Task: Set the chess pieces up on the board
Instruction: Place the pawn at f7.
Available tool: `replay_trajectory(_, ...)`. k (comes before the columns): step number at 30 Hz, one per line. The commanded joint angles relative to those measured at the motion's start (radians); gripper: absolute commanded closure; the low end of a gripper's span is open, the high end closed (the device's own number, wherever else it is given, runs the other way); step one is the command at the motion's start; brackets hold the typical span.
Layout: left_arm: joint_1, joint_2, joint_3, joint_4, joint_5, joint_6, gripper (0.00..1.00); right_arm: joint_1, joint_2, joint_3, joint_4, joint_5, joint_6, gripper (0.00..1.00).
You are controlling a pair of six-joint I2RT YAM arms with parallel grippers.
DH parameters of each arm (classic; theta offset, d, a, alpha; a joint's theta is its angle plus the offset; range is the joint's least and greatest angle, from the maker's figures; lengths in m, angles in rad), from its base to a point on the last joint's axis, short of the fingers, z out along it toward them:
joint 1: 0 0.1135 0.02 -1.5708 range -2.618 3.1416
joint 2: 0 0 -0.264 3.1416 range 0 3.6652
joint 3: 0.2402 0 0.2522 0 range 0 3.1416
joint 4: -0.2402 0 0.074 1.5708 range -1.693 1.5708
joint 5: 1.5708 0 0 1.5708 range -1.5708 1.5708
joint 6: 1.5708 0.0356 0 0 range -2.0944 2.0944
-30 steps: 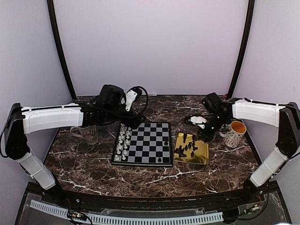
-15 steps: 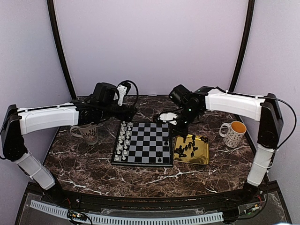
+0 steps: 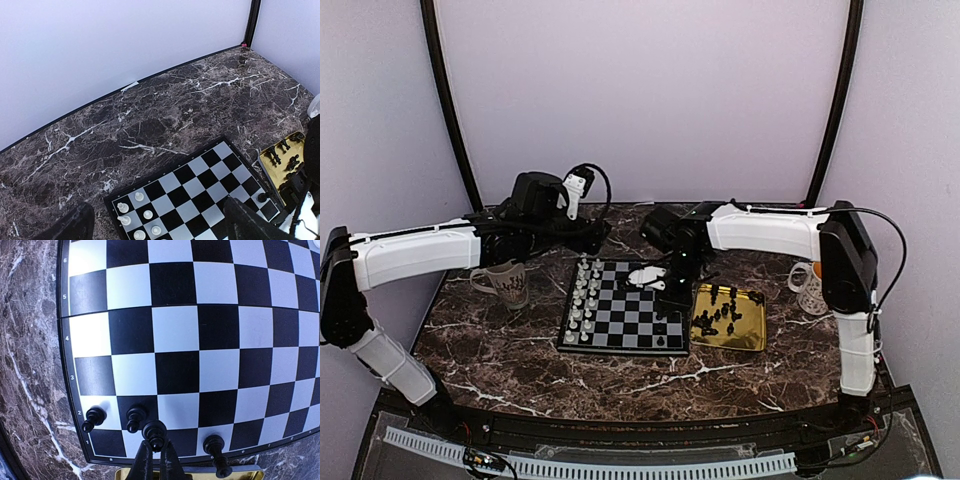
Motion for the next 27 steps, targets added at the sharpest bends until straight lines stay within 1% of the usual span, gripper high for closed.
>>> replay_trajectory(1,-0.002,-0.044,-0.014,0.017,-0.001,-0.002,0.07,0.005,0.042,0.058,-0.028,0.011,0.025,0.98)
replay_trajectory(11,-0.001,-0.044,-0.014,0.017,0.009,0.002,0.08,0.007,0.109,0.101,-0.033,0.047,0.040,0.98)
replay_trajectory(21,-0.001,-0.040,-0.014,0.017,0.017,0.004,0.08,0.007,0.109,0.079,-0.030,0.078,0.042,0.97)
replay_trajectory(27,-0.001,-0.037,-0.011,0.014,0.025,0.003,0.08,0.007,0.102,0.075,-0.029,0.082,0.045,0.92)
